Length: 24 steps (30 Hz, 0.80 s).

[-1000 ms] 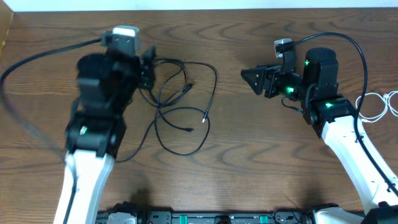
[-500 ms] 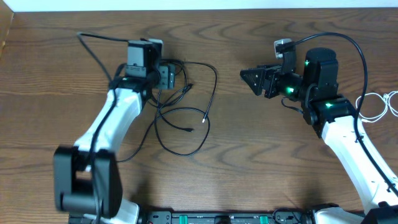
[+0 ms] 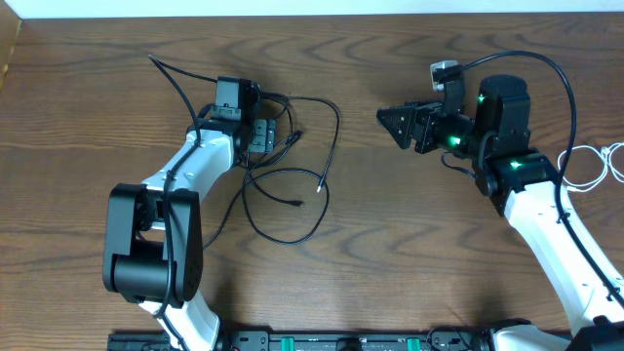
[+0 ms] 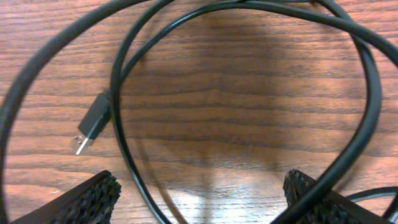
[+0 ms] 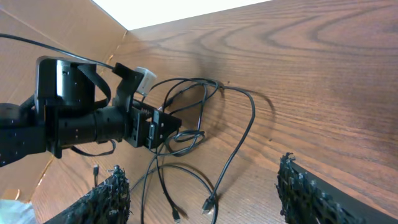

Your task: Untangle cables

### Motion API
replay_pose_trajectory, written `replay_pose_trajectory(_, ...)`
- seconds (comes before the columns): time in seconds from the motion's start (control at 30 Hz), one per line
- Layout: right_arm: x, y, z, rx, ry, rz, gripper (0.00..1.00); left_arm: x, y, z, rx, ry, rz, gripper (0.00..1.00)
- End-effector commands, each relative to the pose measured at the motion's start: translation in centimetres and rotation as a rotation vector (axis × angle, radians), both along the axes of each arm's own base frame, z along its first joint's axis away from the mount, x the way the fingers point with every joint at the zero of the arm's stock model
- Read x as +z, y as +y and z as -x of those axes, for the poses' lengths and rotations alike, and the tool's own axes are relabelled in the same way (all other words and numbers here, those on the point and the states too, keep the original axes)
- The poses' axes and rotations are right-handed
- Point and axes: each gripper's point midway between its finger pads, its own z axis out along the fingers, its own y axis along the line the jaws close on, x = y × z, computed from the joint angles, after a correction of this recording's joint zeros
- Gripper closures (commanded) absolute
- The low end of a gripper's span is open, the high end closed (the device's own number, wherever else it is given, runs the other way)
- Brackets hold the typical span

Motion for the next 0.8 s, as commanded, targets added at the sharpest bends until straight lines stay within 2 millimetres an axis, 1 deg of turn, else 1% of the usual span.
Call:
replay_pose_trajectory(0.0,0.3,0.3,0.0,0.003,-0.002,-0.004,0.27,-0.2,0.7,0.1,0.015,0.011,-0.039,0.17)
replay_pose_trajectory(0.03,0.3,0.3,0.0,0.003,-0.002,-0.004,0.27,-0.3,0.8,0.3,0.014,0.019,-0.041,0.25)
replay_pose_trajectory(0.1,0.3,0.2,0.0,0.001,-0.003,-0.003,0.27,-0.6,0.7,0.8,0.010,0.039,-0.038,0.46)
replay_pose_trajectory(0.13,0.3,0.2,0.0,0.000,-0.003,-0.002,0.27,-0.9,0.5,1.1,0.003,0.052,-0.027,0.55)
replay_pose_trajectory(0.17,0.3,0.2,0.0,0.000,-0.003,-0.002,0.27,-1.1,0.3,1.3,-0.004,0.061,-0.015,0.60)
replay_pose_trajectory(0.23,0.3,0.2,0.0,0.000,-0.003,-0.002,0.27,-1.6,-0.2,1.9,-0.020,0.080,0.012,0.61)
replay_pose_trajectory(0.27,0.3,0.2,0.0,0.000,-0.003,-0.002,0.28,-1.7,-0.4,2.1,-0.023,0.085,0.019,0.67)
replay_pose_trajectory(0.3,0.3,0.2,0.0,0.000,-0.002,-0.003,0.28,-1.8,-0.5,2.2,-0.027,0.092,0.026,0.78)
replay_pose_trajectory(0.33,0.3,0.2,0.0,0.000,-0.002,-0.003,0.28,-1.8,-0.7,2.3,-0.032,0.096,0.036,0.86)
replay_pose_trajectory(0.37,0.2,0.2,0.0,0.000,-0.002,-0.003,0.28,-1.8,-0.9,2.3,-0.038,0.098,0.048,0.92)
replay_pose_trajectory(0.4,0.2,0.2,0.0,0.000,-0.002,-0.003,0.28,-1.8,-1.3,2.4,-0.048,0.100,0.069,0.92)
replay_pose_trajectory(0.5,0.2,0.2,0.0,0.000,-0.002,-0.002,0.28,-1.6,-3.4,2.7,-0.106,0.111,0.180,0.93)
replay_pose_trajectory(0.53,0.2,0.2,0.0,0.000,-0.002,-0.002,0.29,-1.4,-4.5,2.8,-0.136,0.116,0.239,0.92)
replay_pose_trajectory(0.57,0.2,0.2,0.0,0.000,-0.001,-0.003,0.30,-0.8,-6.3,3.1,-0.188,0.119,0.338,0.92)
replay_pose_trajectory(0.6,0.2,0.2,0.0,0.000,-0.001,-0.003,0.29,-0.4,-7.3,3.3,-0.217,0.121,0.393,0.92)
replay_pose_trajectory(0.7,0.2,0.2,0.0,0.000,-0.001,-0.002,0.30,1.8,-10.6,4.1,-0.333,0.121,0.617,0.93)
replay_pose_trajectory(0.77,0.2,0.2,0.1,0.000,0.003,-0.001,0.30,4.3,-12.5,4.6,-0.422,0.108,0.804,0.92)
